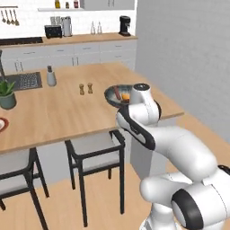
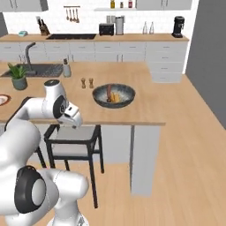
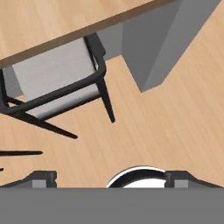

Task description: Place one bun and one sausage from the bowl on each plate.

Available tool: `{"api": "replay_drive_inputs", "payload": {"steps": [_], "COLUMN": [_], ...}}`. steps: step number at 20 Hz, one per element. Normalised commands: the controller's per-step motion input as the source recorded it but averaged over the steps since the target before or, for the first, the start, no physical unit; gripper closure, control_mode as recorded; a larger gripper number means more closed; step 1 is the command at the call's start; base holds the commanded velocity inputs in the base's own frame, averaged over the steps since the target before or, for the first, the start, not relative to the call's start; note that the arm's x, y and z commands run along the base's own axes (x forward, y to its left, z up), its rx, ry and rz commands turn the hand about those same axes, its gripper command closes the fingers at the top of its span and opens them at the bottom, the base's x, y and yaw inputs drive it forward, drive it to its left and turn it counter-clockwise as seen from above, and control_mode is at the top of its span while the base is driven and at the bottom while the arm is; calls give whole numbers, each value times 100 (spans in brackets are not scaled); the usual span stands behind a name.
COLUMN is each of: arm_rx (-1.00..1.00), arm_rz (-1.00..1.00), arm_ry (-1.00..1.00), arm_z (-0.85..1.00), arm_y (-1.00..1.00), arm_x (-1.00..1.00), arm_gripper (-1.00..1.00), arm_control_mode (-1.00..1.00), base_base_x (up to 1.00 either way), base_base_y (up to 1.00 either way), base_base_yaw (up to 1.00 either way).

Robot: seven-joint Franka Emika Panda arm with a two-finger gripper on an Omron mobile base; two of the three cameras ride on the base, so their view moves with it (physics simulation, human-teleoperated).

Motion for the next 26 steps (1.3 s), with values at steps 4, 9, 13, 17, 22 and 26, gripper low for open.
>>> {"api": "replay_drive_inputs", "payload": {"steps": [4,9,13,17,22,26], "arm_rx": [0,0,0,0,3,15], "arm_rz": [0,0,0,0,2,19], "arm_ry": [0,0,0,0,3,39], "arm_z": [0,0,0,0,1,-3], "arm_y": [0,0,0,0,0,6], "arm_x": [0,0,0,0,20,93], "arm_gripper": [-100,-100,-100,-100,-100,-100], "arm_control_mode": [100,100,100,100,-100,-100], "base_base_x": [82,77,48,89,76,0], "base_base_y": [-100,-55,-10,-18,-6,0], "base_base_yaw": [3,27,27,8,7,0]}}
